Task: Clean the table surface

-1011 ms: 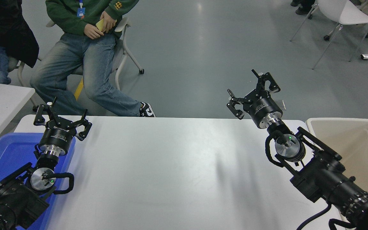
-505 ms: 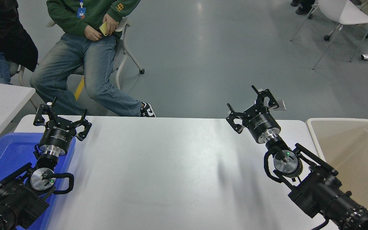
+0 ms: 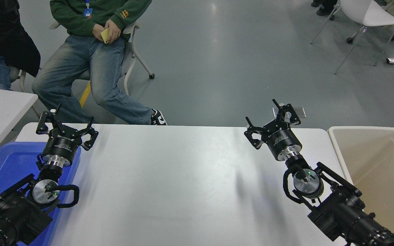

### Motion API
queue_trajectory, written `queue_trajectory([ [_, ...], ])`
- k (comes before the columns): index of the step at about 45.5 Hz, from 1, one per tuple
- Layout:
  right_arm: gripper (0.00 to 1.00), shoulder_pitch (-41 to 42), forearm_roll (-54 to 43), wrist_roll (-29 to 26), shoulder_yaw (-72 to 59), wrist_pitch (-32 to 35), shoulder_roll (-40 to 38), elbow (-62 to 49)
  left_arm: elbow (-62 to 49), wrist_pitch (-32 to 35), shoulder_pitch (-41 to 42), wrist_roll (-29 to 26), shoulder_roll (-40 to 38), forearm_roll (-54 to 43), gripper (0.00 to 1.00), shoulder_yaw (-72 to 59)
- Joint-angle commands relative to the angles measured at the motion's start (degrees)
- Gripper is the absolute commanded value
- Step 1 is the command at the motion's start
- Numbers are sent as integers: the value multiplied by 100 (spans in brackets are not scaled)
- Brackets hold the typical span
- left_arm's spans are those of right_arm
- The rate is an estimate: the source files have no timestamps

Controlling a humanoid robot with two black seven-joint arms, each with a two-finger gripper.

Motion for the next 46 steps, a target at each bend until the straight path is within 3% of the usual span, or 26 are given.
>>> queue_trajectory([
  [1,99,-25,0,35,13,98,-4,-142,5,0,0,-8,0,1,100,0],
  [17,99,54,-96,96,-4,63,-119,-168,-3,0,0,0,0,-8,100,0],
  [31,99,142,-1589,509,5,-33,-119,-370,-3,0,0,0,0,1,100,0],
  [46,99,230,-2091,580,-13,-271,-119,-423,-3,0,0,0,9,1,100,0],
])
